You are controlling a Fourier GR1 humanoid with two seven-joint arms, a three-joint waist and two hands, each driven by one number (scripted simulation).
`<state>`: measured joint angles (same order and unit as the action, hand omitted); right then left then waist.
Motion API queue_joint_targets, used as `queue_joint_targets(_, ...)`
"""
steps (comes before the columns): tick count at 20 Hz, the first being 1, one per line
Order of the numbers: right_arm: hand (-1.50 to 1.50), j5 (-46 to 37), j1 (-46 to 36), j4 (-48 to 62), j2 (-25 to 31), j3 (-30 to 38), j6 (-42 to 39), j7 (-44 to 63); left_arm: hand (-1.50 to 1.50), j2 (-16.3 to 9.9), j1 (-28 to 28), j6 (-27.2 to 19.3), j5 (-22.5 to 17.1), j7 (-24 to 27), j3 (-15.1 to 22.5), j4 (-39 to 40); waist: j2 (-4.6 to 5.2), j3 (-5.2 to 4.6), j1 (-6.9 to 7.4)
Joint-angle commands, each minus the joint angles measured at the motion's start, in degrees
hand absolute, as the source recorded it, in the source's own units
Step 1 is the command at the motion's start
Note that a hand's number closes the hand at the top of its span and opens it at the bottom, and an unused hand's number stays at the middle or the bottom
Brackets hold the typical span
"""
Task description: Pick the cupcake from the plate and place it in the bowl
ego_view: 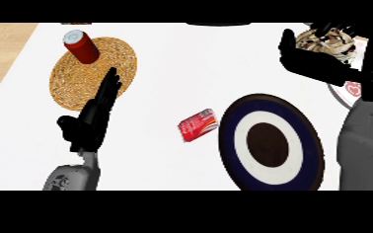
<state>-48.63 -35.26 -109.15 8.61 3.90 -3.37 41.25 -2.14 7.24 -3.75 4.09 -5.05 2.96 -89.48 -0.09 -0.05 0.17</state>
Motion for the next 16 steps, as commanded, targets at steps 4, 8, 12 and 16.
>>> queue_joint_targets(4,1.5,1.24,-10.64,8.66,6.14,6.32,-2.85,3.01,0.0,-0.37,1.37,0.55,-0.16,5.06,-2.02,5.84,0.14,0.01,-0.05)
queue_joint_targets(8,1.5,4.44,-11.37,15.21,10.71,11.06,-3.43,0.24,0.0,1.41,4.04,-1.79,1.55,1.39,-0.58,4.88,0.14,0.03,-0.12)
queue_joint_targets(12,1.5,-0.43,-8.86,21.13,15.64,10.87,-3.23,-2.74,0.0,-0.49,0.68,0.54,-0.35,0.39,-1.5,1.83,0.19,0.03,0.22)
queue_joint_targets(16,1.5,-3.4,-3.08,30.84,18.72,11.46,3.17,-13.13,0.0,-0.4,1.08,0.87,0.3,0.92,-0.5,1.31,0.42,0.08,0.43)
